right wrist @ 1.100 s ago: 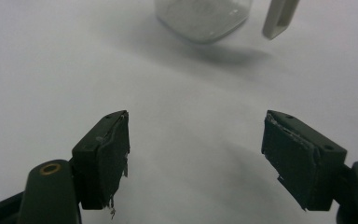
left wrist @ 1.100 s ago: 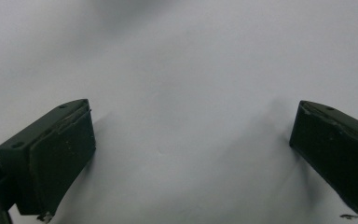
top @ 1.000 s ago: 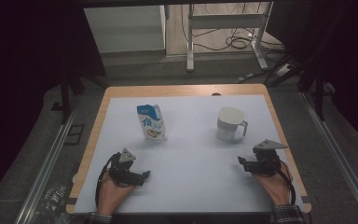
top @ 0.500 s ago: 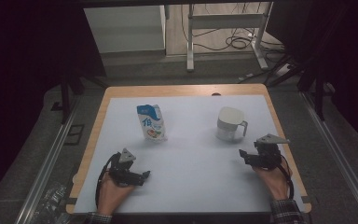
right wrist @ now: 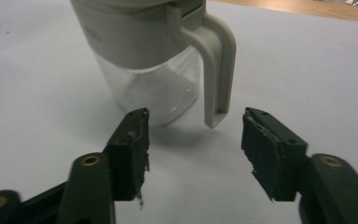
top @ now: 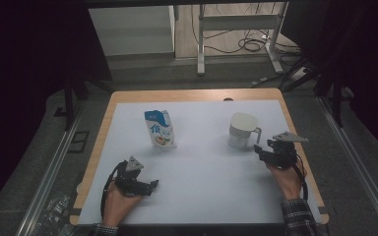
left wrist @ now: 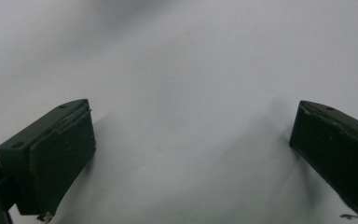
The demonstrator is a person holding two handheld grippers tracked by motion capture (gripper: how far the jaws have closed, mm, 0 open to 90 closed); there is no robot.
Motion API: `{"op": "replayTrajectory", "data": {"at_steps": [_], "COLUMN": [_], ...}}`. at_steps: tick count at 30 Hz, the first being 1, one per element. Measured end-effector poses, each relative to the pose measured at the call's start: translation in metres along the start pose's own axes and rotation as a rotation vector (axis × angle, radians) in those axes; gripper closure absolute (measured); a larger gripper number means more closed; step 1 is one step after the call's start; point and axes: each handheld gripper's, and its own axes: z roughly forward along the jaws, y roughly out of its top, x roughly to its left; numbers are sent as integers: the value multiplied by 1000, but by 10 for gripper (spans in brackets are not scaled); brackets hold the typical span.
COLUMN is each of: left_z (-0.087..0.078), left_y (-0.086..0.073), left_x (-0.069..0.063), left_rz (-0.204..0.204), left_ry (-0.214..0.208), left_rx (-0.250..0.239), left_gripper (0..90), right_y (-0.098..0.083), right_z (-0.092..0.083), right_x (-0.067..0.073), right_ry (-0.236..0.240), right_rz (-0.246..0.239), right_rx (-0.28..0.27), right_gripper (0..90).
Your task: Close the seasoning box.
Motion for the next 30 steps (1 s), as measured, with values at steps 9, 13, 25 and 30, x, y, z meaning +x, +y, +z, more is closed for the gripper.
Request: {"op": "replayTrajectory", "data": {"at_steps": [9, 13, 25, 30], "left_z": [0, 0, 0, 0], "left_y": [0, 0, 0, 0], "left_x": [0, 0, 0, 0], "left_rz": [5, 2, 4, 5], "left_ry": [1, -1, 0, 0], "left_rx": [4, 4, 4, 4], "left_gripper": [1, 1, 1, 1], "right_y": [13, 20, 25, 24], "right_z": [11, 17, 39, 44], "right_x": [2, 8, 5, 6], "right_ry": [-70, -112, -167, -175], "right_rz": [17, -11, 52, 71], "right_rx": [-4, 9, 12, 7], "right_gripper": [493, 510, 605, 703]}}
